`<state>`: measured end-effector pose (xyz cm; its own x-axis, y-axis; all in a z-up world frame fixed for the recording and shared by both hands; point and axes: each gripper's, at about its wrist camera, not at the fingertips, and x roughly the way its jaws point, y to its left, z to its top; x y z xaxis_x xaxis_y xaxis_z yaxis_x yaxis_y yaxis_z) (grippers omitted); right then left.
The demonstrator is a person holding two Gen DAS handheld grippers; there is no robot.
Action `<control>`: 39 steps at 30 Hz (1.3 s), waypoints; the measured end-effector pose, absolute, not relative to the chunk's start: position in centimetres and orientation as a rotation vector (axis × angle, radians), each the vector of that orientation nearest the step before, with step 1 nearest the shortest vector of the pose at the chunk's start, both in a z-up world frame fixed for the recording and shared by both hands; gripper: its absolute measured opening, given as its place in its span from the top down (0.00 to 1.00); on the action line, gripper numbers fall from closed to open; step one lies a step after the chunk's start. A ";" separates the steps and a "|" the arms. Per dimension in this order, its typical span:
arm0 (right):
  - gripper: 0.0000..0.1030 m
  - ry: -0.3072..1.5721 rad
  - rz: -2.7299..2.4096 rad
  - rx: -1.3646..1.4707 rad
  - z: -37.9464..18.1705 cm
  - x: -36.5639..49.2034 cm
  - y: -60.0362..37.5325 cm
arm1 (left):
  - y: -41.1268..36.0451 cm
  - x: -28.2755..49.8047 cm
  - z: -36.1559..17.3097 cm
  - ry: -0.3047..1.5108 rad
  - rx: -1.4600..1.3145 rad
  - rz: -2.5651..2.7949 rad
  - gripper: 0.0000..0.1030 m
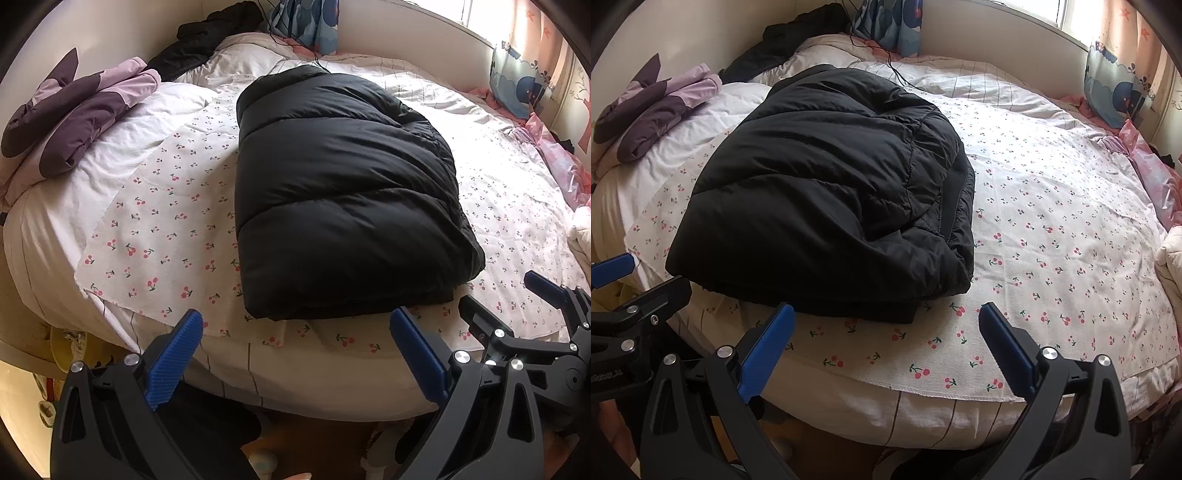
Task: Fold large clothes
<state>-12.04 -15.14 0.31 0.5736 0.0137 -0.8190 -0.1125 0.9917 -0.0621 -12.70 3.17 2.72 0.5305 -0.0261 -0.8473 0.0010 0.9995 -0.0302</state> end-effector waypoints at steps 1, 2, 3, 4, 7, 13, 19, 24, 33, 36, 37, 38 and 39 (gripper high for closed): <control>0.07 0.958 0.074 -0.112 0.3 -12.0 -15.1 | 3.2 -12.7 2.7 1.012 -0.027 -0.017 0.06; 0.07 0.959 0.074 -0.112 0.3 -12.0 -15.1 | 3.2 -12.6 2.7 1.013 -0.029 -0.018 0.06; 0.07 0.959 0.073 -0.113 0.3 -12.0 -15.1 | 3.2 -12.7 2.7 1.013 -0.032 -0.019 0.06; 0.07 0.960 0.073 -0.112 0.2 -12.0 -15.1 | 3.2 -12.6 2.7 1.013 -0.033 -0.019 0.06; 0.07 0.963 0.070 -0.112 0.1 -11.8 -15.2 | 3.3 -12.5 2.6 1.015 -0.030 -0.013 0.06; 0.07 0.963 0.068 -0.110 0.1 -11.6 -15.5 | 3.2 -12.3 2.5 1.018 -0.011 -0.004 0.06; 0.07 0.962 0.064 -0.106 0.1 -11.2 -15.8 | 3.1 -12.2 2.4 1.015 -0.005 -0.001 0.06; 0.07 0.961 0.062 -0.105 0.2 -10.9 -16.0 | 3.0 -12.0 2.2 1.024 0.004 0.006 0.06; 0.07 0.959 0.067 -0.106 0.3 -10.4 -15.9 | 3.0 -11.8 2.2 1.019 0.009 0.008 0.06; 0.07 0.959 0.066 -0.105 0.3 -10.4 -15.9 | 2.9 -11.7 2.0 1.021 0.010 0.009 0.06; 0.07 0.959 0.066 -0.106 0.3 -10.4 -15.9 | 3.0 -11.6 2.0 1.023 0.008 0.008 0.06; 0.07 0.959 0.067 -0.106 0.3 -10.3 -15.8 | 3.0 -11.6 1.9 1.026 0.007 0.006 0.06; 0.07 0.958 0.068 -0.105 0.3 -10.3 -15.9 | 3.0 -11.6 1.9 1.027 0.005 0.005 0.06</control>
<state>-10.32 -15.86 0.35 0.5732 0.0116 -0.8193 -0.1049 0.9927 -0.0593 -11.55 2.98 1.88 0.5174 0.0063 -0.8557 -0.0017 1.0000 0.0064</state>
